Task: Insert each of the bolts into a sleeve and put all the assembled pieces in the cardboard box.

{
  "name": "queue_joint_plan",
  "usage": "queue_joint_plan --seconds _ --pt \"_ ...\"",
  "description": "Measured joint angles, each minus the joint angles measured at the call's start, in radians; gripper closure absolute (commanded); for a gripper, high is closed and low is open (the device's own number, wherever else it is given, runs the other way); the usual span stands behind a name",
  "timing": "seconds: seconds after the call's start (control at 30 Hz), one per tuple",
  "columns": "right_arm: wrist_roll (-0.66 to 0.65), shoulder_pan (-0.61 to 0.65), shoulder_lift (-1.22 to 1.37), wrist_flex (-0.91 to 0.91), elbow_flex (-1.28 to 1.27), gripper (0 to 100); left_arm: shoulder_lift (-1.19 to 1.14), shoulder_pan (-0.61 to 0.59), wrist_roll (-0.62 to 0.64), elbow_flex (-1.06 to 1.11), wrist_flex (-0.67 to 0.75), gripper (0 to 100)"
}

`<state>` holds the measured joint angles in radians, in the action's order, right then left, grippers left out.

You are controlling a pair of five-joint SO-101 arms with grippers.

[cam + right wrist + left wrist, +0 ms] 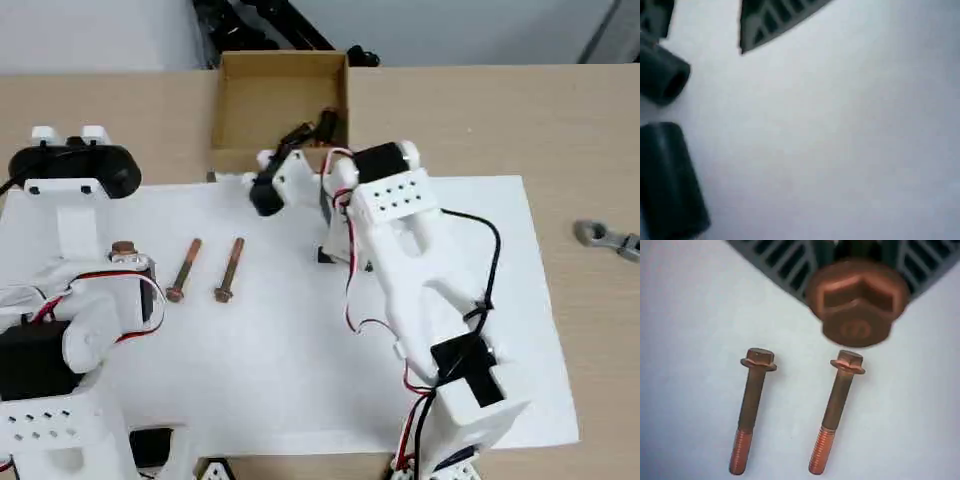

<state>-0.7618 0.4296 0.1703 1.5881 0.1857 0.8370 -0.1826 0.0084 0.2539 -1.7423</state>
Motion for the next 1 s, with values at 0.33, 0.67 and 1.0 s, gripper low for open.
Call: queue_joint_plan --seconds 0.33,0.67,1.0 --pt "-0.002 0.051 0.08 -0.072 0.011 90.5 0.0 -0.003 0.0 0.0 0.0 99" --pt "-0.002 0.052 0.167 -0.123 0.011 90.5 0.0 -0.003 0.0 0.0 0.0 99" --pt "-0.028 0.052 0.167 -0.123 0.011 80.8 0.0 -0.003 0.0 0.0 0.0 99"
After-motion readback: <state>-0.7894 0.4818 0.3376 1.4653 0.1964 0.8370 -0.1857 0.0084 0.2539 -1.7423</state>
